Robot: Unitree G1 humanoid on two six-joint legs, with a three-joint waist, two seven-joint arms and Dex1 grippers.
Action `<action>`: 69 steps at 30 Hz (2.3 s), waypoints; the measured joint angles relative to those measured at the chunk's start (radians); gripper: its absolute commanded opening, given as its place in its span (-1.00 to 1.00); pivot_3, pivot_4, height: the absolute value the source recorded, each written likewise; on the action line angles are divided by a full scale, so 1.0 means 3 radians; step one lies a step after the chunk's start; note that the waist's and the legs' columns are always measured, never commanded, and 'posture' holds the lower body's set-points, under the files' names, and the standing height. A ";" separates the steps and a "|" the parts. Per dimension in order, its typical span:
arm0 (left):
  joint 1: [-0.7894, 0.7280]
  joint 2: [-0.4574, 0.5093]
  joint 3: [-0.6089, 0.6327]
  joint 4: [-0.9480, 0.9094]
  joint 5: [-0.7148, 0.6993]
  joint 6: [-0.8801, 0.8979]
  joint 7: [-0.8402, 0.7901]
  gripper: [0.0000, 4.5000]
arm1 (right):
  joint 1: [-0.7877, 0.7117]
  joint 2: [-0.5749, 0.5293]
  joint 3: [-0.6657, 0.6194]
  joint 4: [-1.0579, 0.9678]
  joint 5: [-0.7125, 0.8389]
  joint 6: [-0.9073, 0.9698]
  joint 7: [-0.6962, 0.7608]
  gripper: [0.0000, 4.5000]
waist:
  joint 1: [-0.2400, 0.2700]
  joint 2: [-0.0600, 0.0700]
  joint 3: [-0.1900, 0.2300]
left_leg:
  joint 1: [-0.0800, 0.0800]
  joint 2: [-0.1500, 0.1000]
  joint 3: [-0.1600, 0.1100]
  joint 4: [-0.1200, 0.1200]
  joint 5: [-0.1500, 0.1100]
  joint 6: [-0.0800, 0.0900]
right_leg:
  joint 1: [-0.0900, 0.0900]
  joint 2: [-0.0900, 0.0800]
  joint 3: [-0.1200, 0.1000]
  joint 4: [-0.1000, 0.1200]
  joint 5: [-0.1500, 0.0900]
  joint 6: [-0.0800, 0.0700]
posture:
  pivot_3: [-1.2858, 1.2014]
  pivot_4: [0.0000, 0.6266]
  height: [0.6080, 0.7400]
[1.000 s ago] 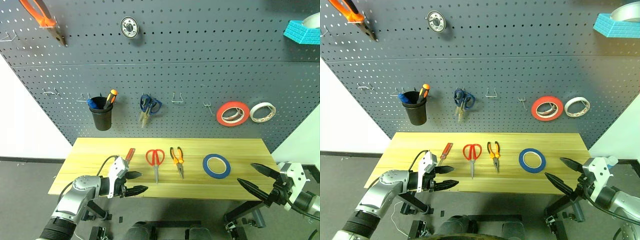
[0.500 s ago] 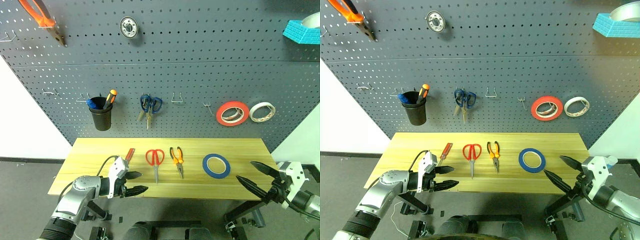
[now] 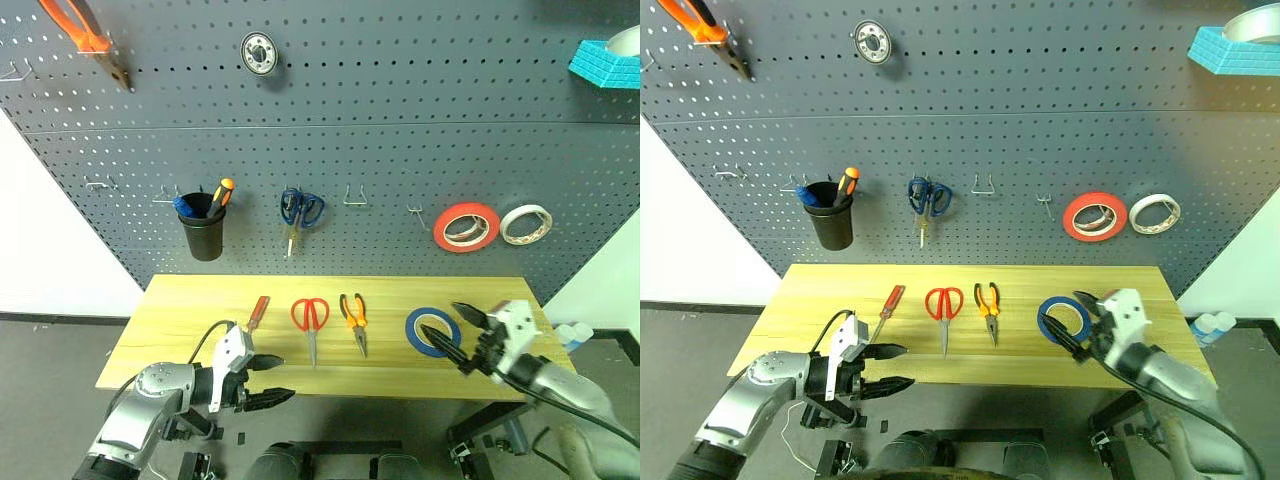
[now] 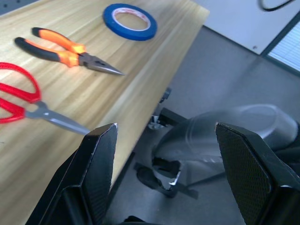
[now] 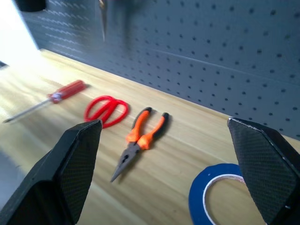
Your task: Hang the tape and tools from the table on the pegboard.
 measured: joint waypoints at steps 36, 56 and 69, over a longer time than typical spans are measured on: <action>0.0086 0.0446 0.0530 -0.0687 -0.0606 0.0343 0.0040 0.54 | -0.0735 0.0419 0.0671 0.0255 -0.0717 0.1752 -0.1132 1.00 | -0.0004 -0.0001 0.0002 | 0.0006 0.0000 0.0000 -0.0012 0.0001 -0.0005 | -0.0008 0.0010 0.0008 0.0007 0.0000 -0.0002 | -0.02 -1.00 0.09; -0.0055 0.0326 0.0640 -0.0653 -0.0686 0.0301 0.0144 0.54 | -0.1271 0.0625 0.0721 0.0988 -0.0805 0.2122 -0.1230 1.00 | -0.0020 -0.0001 0.0007 | 0.0007 0.0000 0.0000 -0.0012 0.0005 0.0002 | -0.0008 0.0010 0.0008 0.0008 0.0000 -0.0002 | -0.02 -0.85 0.09; 0.0458 0.0360 0.0719 -0.1318 -0.0954 0.0582 0.0339 0.54 | -0.1465 0.0545 0.0921 0.1258 -0.0893 0.1908 -0.1026 1.00 | -0.0020 -0.0006 0.0240 | -0.0002 0.0000 0.0000 -0.0013 0.0006 0.0005 | -0.0017 0.0006 0.0009 0.0008 -0.0001 -0.0005 | 0.00 -0.55 0.09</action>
